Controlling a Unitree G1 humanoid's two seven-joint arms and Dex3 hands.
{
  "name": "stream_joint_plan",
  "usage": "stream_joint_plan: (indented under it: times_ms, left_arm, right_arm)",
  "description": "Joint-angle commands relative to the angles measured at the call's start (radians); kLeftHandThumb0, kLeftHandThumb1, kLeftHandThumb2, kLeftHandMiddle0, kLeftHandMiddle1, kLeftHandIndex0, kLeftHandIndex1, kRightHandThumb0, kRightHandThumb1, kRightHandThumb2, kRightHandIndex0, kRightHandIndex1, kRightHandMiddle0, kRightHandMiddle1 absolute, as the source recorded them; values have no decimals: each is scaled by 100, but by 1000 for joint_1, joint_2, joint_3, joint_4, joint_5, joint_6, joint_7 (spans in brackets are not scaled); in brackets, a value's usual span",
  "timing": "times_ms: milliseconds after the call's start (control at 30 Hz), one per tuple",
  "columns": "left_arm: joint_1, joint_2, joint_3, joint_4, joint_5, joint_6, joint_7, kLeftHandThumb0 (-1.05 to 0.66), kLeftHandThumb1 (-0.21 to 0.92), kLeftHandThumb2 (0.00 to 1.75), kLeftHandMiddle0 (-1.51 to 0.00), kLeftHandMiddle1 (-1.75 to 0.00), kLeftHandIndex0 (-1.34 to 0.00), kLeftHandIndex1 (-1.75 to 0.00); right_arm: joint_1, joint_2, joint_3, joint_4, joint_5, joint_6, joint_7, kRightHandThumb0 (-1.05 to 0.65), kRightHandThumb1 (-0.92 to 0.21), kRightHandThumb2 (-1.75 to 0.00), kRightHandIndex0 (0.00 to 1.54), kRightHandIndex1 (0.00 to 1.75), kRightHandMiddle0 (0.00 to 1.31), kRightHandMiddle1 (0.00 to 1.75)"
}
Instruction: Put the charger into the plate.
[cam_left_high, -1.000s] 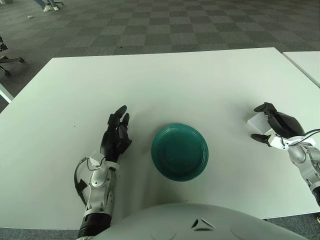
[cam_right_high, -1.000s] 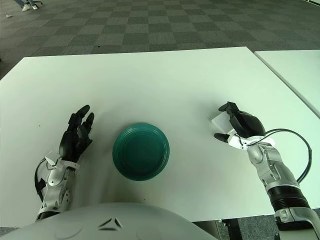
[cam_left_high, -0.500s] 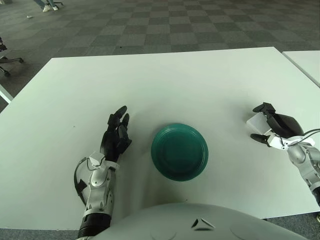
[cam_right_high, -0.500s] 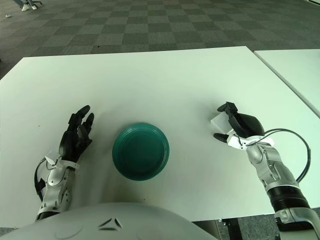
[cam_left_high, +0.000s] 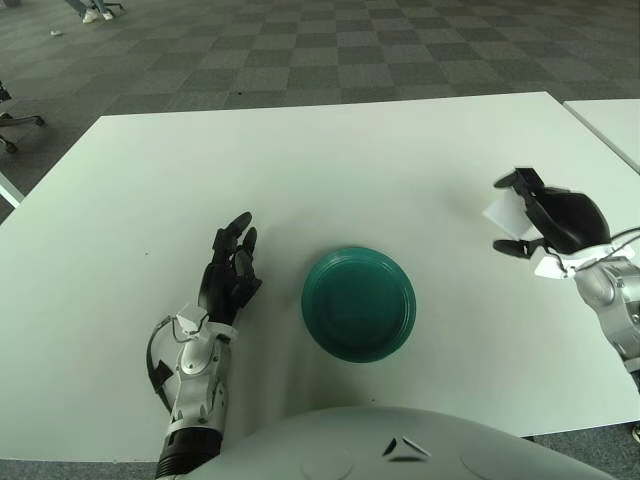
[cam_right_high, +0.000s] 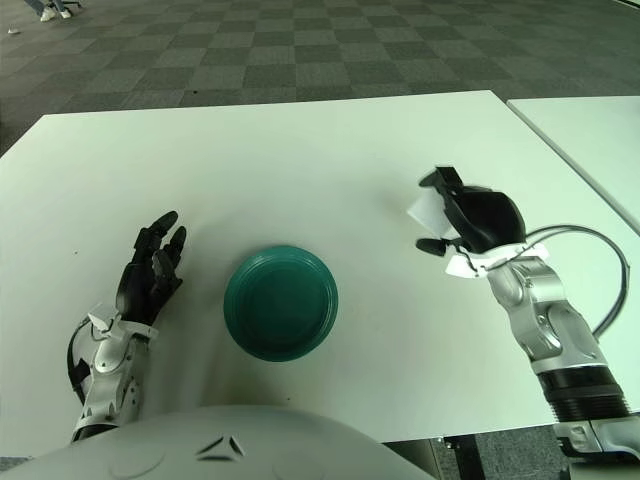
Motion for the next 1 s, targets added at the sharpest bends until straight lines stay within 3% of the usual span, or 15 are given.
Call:
stream_joint_plan:
  times_ms: [0,133,333,533,633,967]
  left_arm:
    - [33,-5,-7,53,6,26,-6,-86,92,87,-28,-1,0,-79]
    - [29,-14,-16,62,31,2,8,-86,92,87,-27,0,0,-77]
    - [22,-24,-25,85,50,-29,11,-89,92,88,-27,0,0,-77]
    - [8,-22,-34,114,70,-40,9,-92,92,88,-28,-1,0,-81]
    - [4,-24,-37,118,73,-42,7,-92,92,87,-29,-1,0,-83]
    - [-2,-32,-56,119,109,-23,29,-88,92,88,-25,0,0,-76]
  right_arm:
    - [-51,48,38,-67,-25,23,40,-41,-58,-99,94,175,42,175]
    - [-125,88,78,-88,-26,27,89,-42,-54,-103,97,175,44,175]
    - [-158,143,127,-103,-20,17,144,-43,-50,-108,100,175,47,175]
    - [-190,249,248,-127,-84,68,210,-43,-49,-109,97,175,48,175]
    - [-200,269,276,-132,-103,82,250,-43,-49,-109,96,175,47,175]
    - [-200,275,345,-132,-117,7,320,-42,-54,-104,96,175,44,175]
